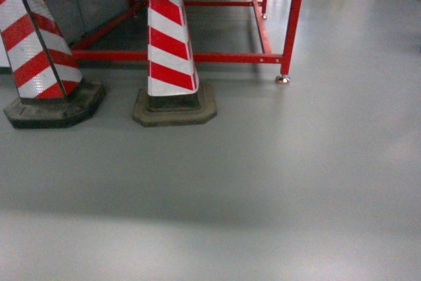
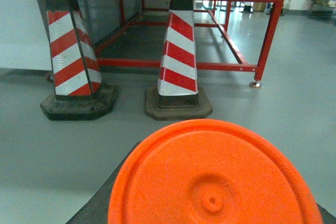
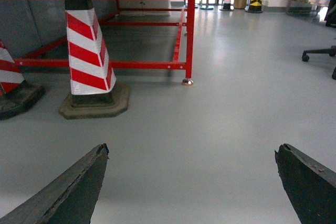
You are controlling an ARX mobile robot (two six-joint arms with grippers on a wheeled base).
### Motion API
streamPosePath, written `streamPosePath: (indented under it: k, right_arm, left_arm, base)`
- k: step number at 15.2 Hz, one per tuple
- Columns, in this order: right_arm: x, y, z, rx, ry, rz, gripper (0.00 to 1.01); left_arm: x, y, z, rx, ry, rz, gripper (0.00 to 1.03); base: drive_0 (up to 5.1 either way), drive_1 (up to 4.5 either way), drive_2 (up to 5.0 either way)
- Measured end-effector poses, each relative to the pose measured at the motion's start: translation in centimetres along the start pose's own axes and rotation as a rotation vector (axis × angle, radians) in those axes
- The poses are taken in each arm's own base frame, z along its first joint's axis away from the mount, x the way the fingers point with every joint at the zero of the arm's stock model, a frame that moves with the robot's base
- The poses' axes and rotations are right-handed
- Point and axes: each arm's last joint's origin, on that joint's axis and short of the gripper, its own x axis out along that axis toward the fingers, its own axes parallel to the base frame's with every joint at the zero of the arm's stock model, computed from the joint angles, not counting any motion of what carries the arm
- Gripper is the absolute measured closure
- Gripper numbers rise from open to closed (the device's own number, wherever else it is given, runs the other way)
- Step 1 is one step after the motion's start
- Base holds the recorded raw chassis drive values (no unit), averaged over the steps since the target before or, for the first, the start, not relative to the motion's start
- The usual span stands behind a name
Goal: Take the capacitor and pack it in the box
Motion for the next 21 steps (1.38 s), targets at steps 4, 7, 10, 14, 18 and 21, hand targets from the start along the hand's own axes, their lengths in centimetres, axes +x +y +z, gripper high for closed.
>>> streamPosePath:
  k: [4,7,10,14,18,21]
  right_arm:
    - [0.00,0.00,0.00,0.000,0.000,0.000,0.03]
    - [0.00,0.00,0.03,0.000,-0.003,0.000,0.03]
    - [0.00,0.01,0.02,0.000,-0.002,0.003,0.03]
    - [0.00,0.00,0.02,0.000,-0.002,0.000,0.03]
    - [0.00,0.00,0.01,0.000,-0.001,0.000,0.03]
    - [0.00,0.00,0.00,0.000,0.000,0.000,0.03]
  left_arm:
    - [0.00,0.00,0.02,0.000,-0.002,0.000,0.60]
    - [0.00,0.00,0.04,0.000,-0.004,0.000,0.60]
    - [0.00,0.01,0.01,0.000,-0.001,0.002,0.60]
    - [0.00,0.00,0.04,0.000,-0.004,0.000,0.60]
    - [0.00,0.00,0.02,0.000,-0.002,0.000,0.60]
    - [0.00,0.00,0.02,0.000,-0.002,0.000,0.60]
  base:
    - [-5.0,2.49,2.5]
    - [-5.0,2.41,2.4]
    - [-1.0,0.46,0.5]
    - [0.0,2.03,-2.0]
    - [0.1,4.11,-3.9]
    - [0.1,4.10,-3.9]
